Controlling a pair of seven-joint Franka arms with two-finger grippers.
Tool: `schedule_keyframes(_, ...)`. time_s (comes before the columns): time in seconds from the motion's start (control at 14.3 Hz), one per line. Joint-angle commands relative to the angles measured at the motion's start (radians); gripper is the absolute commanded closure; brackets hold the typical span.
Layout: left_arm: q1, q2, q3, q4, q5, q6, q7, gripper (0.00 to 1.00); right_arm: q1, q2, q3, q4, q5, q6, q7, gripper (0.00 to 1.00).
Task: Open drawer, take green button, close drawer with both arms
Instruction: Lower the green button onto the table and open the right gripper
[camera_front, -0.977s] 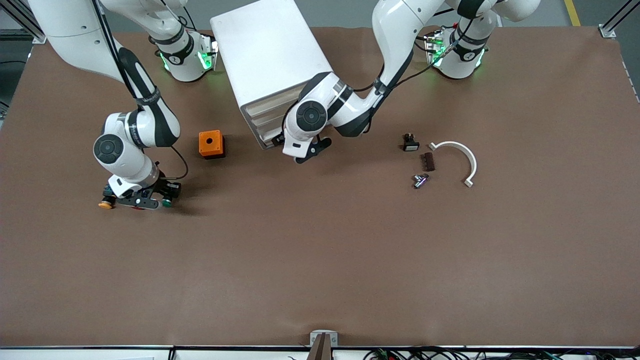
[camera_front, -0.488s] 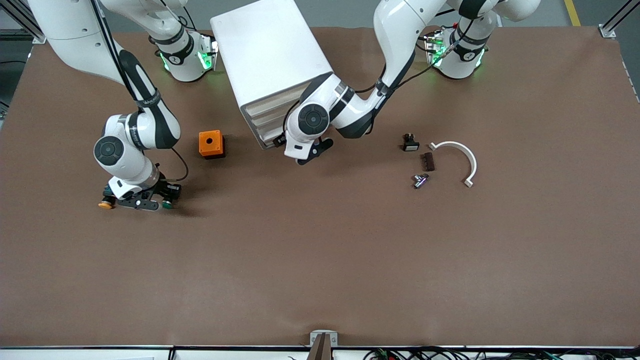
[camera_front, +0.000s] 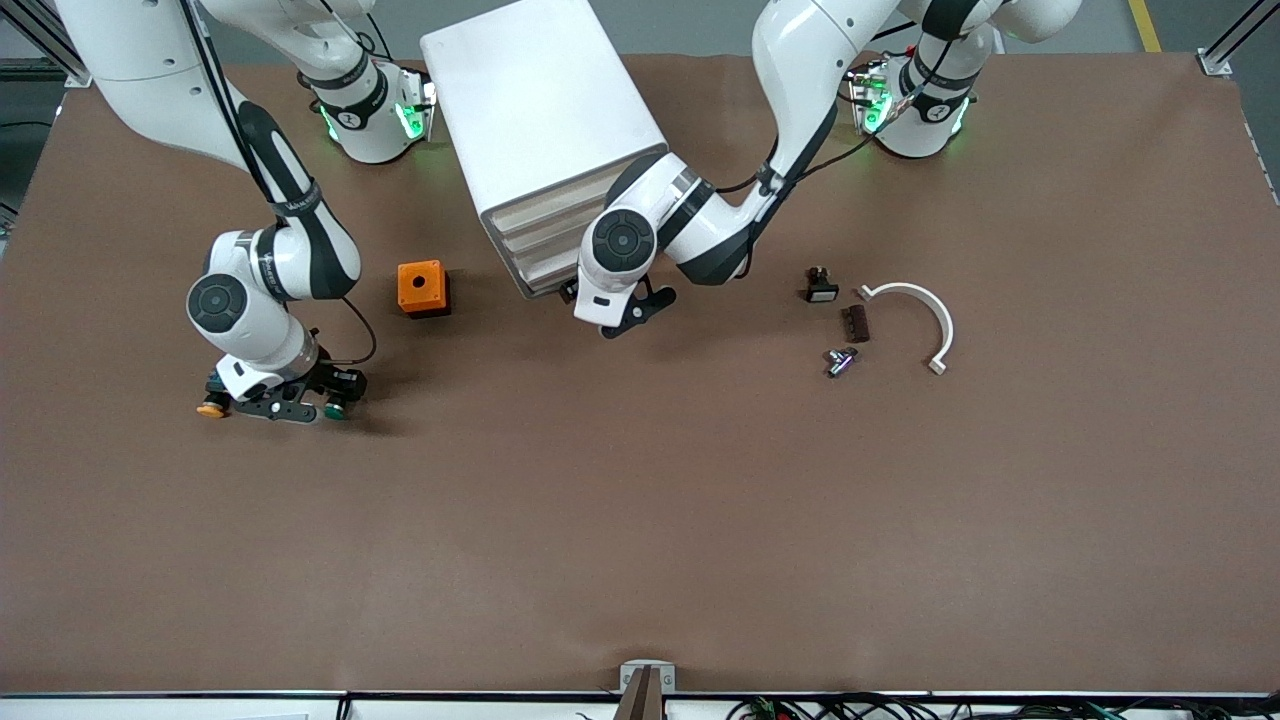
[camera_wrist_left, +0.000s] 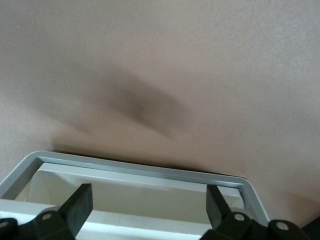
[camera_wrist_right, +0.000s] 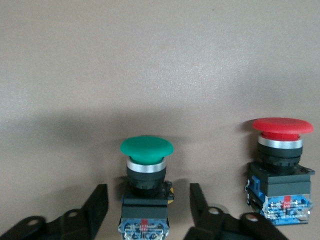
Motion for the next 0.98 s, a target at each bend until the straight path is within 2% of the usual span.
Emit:
schedule_keyframes(0.0, -0.004, 0.018, -0.009, 0.005, -0.004, 0.0, -0.012, 0.0, -0.003, 0.005, 0.002, 0.023, 0.0, -0.01, 0.004, 0.0)
schedule_keyframes(0.14, -0.01, 0.024, -0.015, 0.004, -0.059, 0.0, -0.014, 0.0, -0.003, -0.006, 0.004, 0.025, 0.0, -0.028, 0.003, 0.0)
schedule_keyframes(0.28, -0.01, 0.024, -0.015, 0.002, -0.124, -0.001, -0.011, 0.0, -0.001, -0.024, 0.004, 0.048, 0.0, -0.102, 0.004, 0.0)
schedule_keyframes(0.56, -0.01, 0.026, -0.015, 0.004, -0.176, -0.003, -0.009, 0.0, -0.003, -0.109, 0.005, 0.074, 0.0, -0.237, -0.005, 0.0)
schedule_keyframes(0.77, 0.0, 0.021, -0.013, 0.007, -0.166, -0.005, -0.003, 0.0, -0.003, -0.208, 0.005, 0.076, 0.0, -0.361, -0.007, 0.0)
schedule_keyframes(0.91, 0.003, 0.004, 0.01, 0.016, -0.083, -0.005, -0.003, 0.0, -0.006, -0.279, 0.005, 0.085, 0.0, -0.459, -0.037, 0.0)
